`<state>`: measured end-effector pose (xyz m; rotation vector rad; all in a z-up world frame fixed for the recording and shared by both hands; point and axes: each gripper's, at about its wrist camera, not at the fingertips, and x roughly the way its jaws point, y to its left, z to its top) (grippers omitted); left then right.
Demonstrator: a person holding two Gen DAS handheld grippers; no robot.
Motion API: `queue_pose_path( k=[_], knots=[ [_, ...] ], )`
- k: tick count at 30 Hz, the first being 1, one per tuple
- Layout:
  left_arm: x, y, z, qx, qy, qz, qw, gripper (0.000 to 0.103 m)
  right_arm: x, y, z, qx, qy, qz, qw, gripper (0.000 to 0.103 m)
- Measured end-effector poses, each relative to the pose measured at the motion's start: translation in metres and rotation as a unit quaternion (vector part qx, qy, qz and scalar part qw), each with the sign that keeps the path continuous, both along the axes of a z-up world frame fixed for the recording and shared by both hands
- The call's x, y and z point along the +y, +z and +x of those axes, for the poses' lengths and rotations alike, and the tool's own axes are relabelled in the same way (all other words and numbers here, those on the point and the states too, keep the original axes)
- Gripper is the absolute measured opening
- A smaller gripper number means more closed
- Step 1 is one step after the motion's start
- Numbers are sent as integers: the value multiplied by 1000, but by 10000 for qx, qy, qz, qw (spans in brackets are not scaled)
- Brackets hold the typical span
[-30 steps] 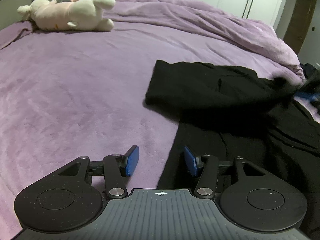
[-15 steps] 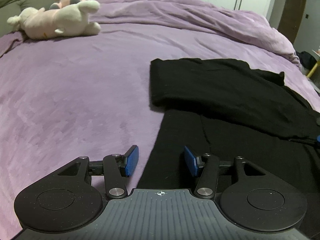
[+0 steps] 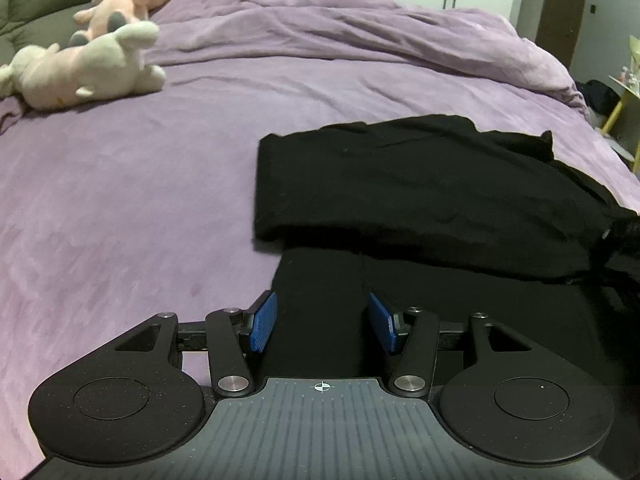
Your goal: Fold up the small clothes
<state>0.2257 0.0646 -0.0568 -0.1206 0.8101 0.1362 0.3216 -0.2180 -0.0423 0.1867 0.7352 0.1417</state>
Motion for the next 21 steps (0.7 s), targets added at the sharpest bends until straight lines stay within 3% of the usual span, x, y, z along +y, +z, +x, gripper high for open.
queue_pose_path(
  k=[3, 6, 7, 10, 12, 14, 15, 19, 21],
  knots=[
    [-3, -1, 9, 1, -31, 99, 9999, 57, -12, 24, -19, -648, -251, -299, 9971, 4],
    [-2, -5, 19, 96, -9, 138, 9999, 57, -32, 18, -23, -664, -548, -942, 9918, 4],
    [-2, -6, 21, 110, 7, 122, 9999, 57, -45, 10, -21, -497, -632, -937, 9923, 4],
    [1, -10, 25, 142, 59, 75, 9999, 60, -80, -9, -16, 53, -699, -70, 9975, 8],
    [0, -10, 26, 141, 62, 115, 9998, 60, -93, -17, -18, 138, -787, 211, 9966, 16],
    [0, -9, 29, 149, 50, 142, 9998, 60, -100, -22, -18, 125, -853, 483, 9951, 32],
    [0, -8, 31, 149, 44, 153, 9998, 60, -104, -24, -18, 121, -841, 684, 9940, 33],
    [-1, -7, 38, 124, 34, 291, 9995, 60, -101, -28, -2, 214, -837, 929, 9919, 34],
    [-3, -8, 46, 126, -6, 373, 9992, 61, -91, -24, 4, 294, -749, 652, 9946, 19]
  ],
)
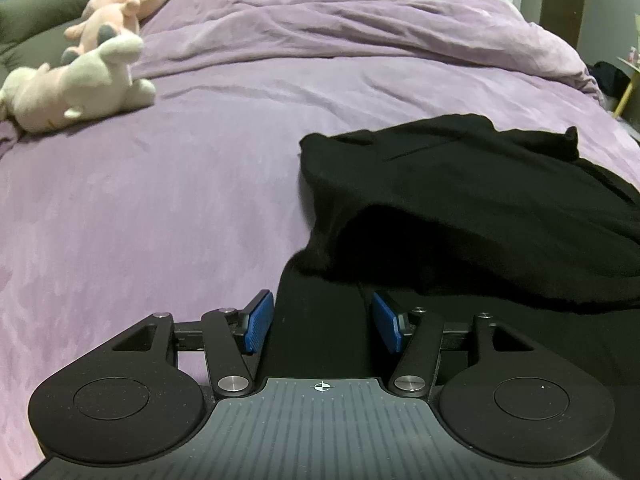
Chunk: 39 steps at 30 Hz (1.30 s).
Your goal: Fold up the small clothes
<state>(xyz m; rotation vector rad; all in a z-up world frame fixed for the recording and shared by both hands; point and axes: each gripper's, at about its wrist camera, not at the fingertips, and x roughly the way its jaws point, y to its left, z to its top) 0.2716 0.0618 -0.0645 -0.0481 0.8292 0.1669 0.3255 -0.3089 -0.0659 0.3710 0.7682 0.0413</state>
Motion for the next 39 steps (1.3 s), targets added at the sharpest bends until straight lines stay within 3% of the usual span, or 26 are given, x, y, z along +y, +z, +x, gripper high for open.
queue_pose_path(
  k=[1, 3, 5, 7, 10, 11, 14, 16, 19, 21, 22, 25, 26, 28, 29, 33, 36, 39],
  knots=[
    [-1, -1, 5, 32, -1, 46, 10000, 61, 8, 2, 7, 29, 80, -209, 9997, 1],
    [-1, -2, 13, 33, 56, 112, 9999, 60, 15, 17, 2, -353, 154, -446, 9983, 2],
    [0, 0, 18, -81, 140, 156, 9997, 59, 11, 34, -12, -985, 3, -396, 9944, 2],
    [4, 1, 22, -162, 251, 219, 9993, 59, 5, 41, -21, -1270, -163, -408, 9909, 2],
    [13, -2, 24, -121, 469, 183, 9987, 60, -2, 26, -19, -761, -159, -682, 9946, 12],
    [17, -3, 22, -106, 534, 89, 9985, 60, -7, 18, -20, -566, -192, -625, 9963, 19],
    [25, -6, 17, -62, 568, -111, 9983, 61, -26, 3, -32, -312, -315, -27, 9990, 27],
    [25, -7, 14, -74, 521, -43, 9986, 61, -31, -1, -38, -282, -300, 255, 9988, 27],
    [22, -4, 12, -114, 494, 55, 9987, 61, -27, -3, -36, -250, -172, 120, 9995, 27],
    [23, 2, 11, -177, 566, 6, 9982, 59, -20, -1, -30, -166, -60, -35, 9998, 20],
    [22, 5, 8, -226, 599, -27, 9979, 59, -18, 1, -27, -154, -12, -89, 9998, 6],
    [22, 17, 7, -366, 718, -69, 9967, 59, -33, 8, -35, -383, -89, 652, 9971, 4],
    [21, 20, 7, -421, 740, -52, 9964, 59, -35, 7, -34, -360, -205, 559, 9976, 4],
    [19, 26, 9, -510, 755, -13, 9958, 59, -29, 4, -31, -86, -271, -209, 9994, 4],
    [18, 27, 11, -531, 740, -16, 9958, 60, -27, 1, -31, -45, -204, -352, 9992, 4],
    [9, 24, 24, -462, 597, -116, 9971, 60, -22, 7, -37, -182, -313, -485, 9982, 6],
    [-2, 13, 35, -304, 483, -3, 9984, 60, -18, 13, -40, -398, -579, -794, 9944, 11],
    [-12, 1, 42, -82, 412, 178, 9990, 60, -11, 18, -40, -585, -481, -963, 9925, 15]
  ],
)
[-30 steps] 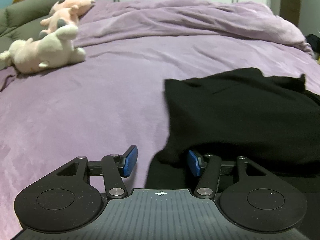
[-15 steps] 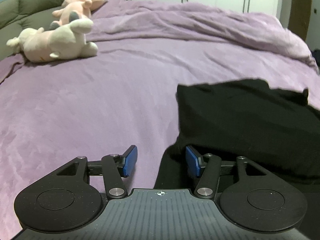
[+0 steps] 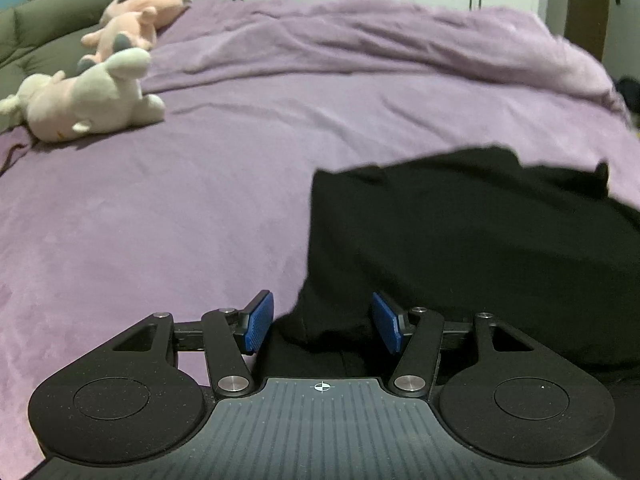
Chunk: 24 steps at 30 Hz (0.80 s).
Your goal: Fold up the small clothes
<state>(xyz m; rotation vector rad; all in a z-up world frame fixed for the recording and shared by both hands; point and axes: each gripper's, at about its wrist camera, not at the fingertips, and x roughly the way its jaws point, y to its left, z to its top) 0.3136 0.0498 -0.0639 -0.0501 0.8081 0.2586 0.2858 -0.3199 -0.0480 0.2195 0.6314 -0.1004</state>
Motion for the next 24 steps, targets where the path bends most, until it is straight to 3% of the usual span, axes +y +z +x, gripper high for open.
queue_pose_path(
  k=[4, 14, 24],
  knots=[
    [-5, -10, -3, -4, -52, 167, 9998, 61, 9, -9, 11, 290, 362, 180, 9988, 18],
    [-10, -12, -6, 73, -292, 440, 9986, 62, 30, -18, 18, 686, 524, -759, 9934, 19],
    [-5, -18, -18, -4, -457, 375, 9982, 62, 33, -21, 11, 705, 790, -1090, 9884, 19]
  ],
)
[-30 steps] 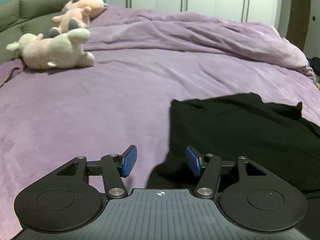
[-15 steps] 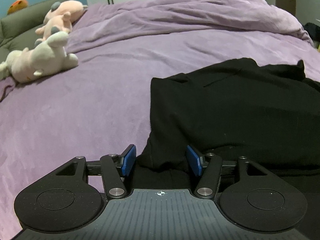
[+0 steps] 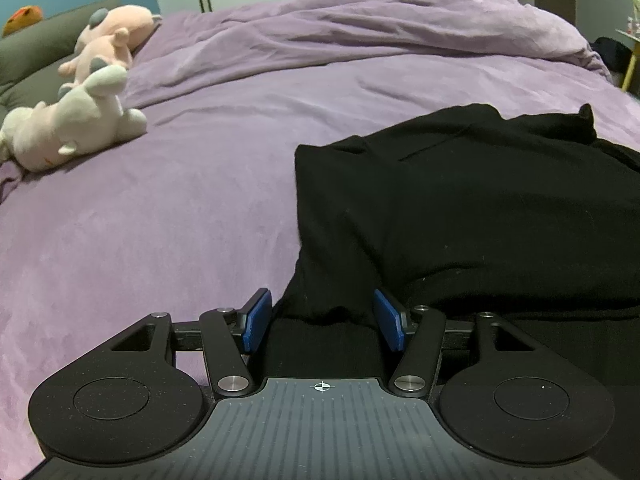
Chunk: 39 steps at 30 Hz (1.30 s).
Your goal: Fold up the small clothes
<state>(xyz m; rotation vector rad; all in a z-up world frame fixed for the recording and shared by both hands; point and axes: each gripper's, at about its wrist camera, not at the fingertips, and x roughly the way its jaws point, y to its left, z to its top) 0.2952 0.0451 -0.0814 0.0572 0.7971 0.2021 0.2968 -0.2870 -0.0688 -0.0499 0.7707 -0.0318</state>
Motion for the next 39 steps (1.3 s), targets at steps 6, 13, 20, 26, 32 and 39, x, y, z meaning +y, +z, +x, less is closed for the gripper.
queue_pose_path(
  k=[6, 13, 20, 26, 32, 39],
  knots=[
    [-1, -3, -3, -54, -119, 101, 9999, 63, 0, 1, 3, 56, 7, -14, 10000, 19],
    [16, 9, -12, 378, 132, -281, 9988, 72, 10, 12, 4, 381, -109, -267, 9989, 24],
    [34, 31, -78, 547, -64, -123, 9984, 71, -15, 31, -85, 629, -402, 223, 9970, 64],
    [63, 33, -172, 835, -355, -646, 9938, 75, -70, 30, -207, 789, -828, 1349, 9842, 65],
    [92, 28, -224, 987, 3, -1576, 9826, 74, -85, 29, -251, 813, -473, 2252, 9698, 65],
    [107, 17, -228, 1059, 42, -2611, 9595, 52, -73, 24, -250, 816, -205, 2296, 9696, 58]
  ],
)
